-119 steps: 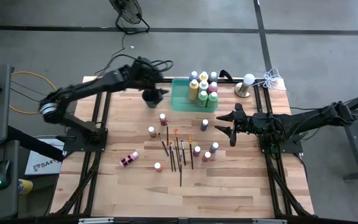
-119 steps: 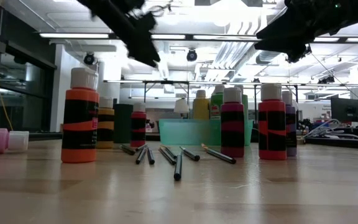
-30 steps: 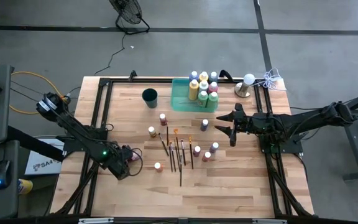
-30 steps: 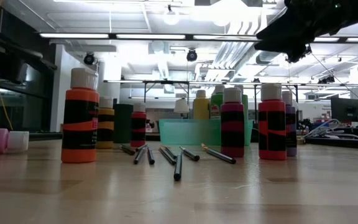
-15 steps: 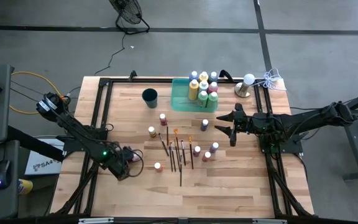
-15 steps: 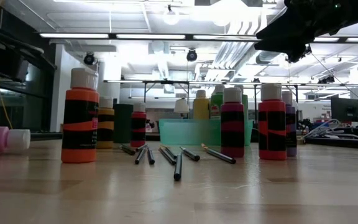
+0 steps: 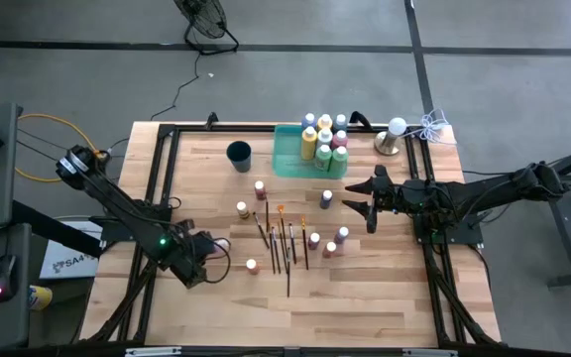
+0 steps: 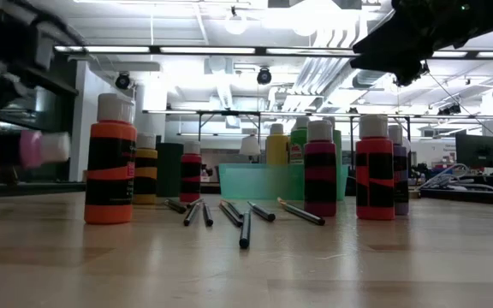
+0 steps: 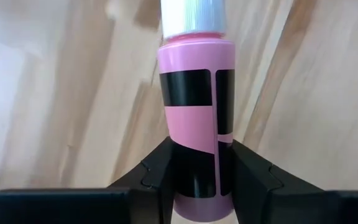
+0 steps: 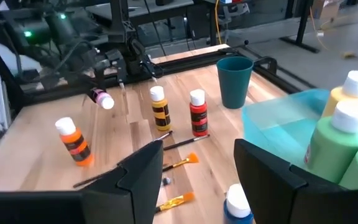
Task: Pick & Place Paint Supplies
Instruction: Put the small light pink paint bottle into the green bin
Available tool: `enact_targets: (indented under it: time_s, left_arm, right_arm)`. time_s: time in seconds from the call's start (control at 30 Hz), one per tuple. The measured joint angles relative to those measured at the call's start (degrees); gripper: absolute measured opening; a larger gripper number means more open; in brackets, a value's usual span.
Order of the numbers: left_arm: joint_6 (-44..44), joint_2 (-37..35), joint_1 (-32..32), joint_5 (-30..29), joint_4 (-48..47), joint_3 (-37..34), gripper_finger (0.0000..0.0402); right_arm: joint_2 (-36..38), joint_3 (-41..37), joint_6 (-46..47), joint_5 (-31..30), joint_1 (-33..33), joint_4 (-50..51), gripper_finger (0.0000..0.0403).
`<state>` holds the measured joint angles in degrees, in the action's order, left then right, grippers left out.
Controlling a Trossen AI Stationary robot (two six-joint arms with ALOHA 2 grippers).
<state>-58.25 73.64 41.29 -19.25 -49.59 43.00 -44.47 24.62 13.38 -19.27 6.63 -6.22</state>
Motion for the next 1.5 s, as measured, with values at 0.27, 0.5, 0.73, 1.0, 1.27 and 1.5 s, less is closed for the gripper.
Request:
enact_targets:
  time_s: [0.27,0.5,0.73,1.0,1.27,1.5]
  left_arm:
    - [6.9,-0.5,0.0,-13.2,-6.4,7.2,0.0109]
    - [21.1,-0.5,-0.9,-29.5,-3.0,12.6,0.0109]
    - [47.7,-0.8,-10.4,-26.5,17.7,13.6,0.0109]
    - [69.0,-0.8,-24.0,-7.6,37.7,13.6,0.0109]
    - [70.5,1.3,-34.8,8.3,42.2,13.6,0.0109]
    - [70.4,4.0,-40.8,17.9,44.7,13.6,0.0109]
  right_arm:
    - [0.0,0.0,3.5,1.2,0.0,-2.2,0.0191]
    - [0.0,3.5,-0.7,7.7,0.0,-2.3,0.0191]
    - [-4.6,15.3,-6.2,9.0,0.0,10.4,0.0191]
    - [-16.6,33.5,-12.3,8.9,0.0,28.3,0.0191]
    - [-27.3,48.5,-19.4,9.0,0.0,40.9,0.0191]
    - [-34.4,53.9,-28.5,9.0,0.0,43.8,0.0191]
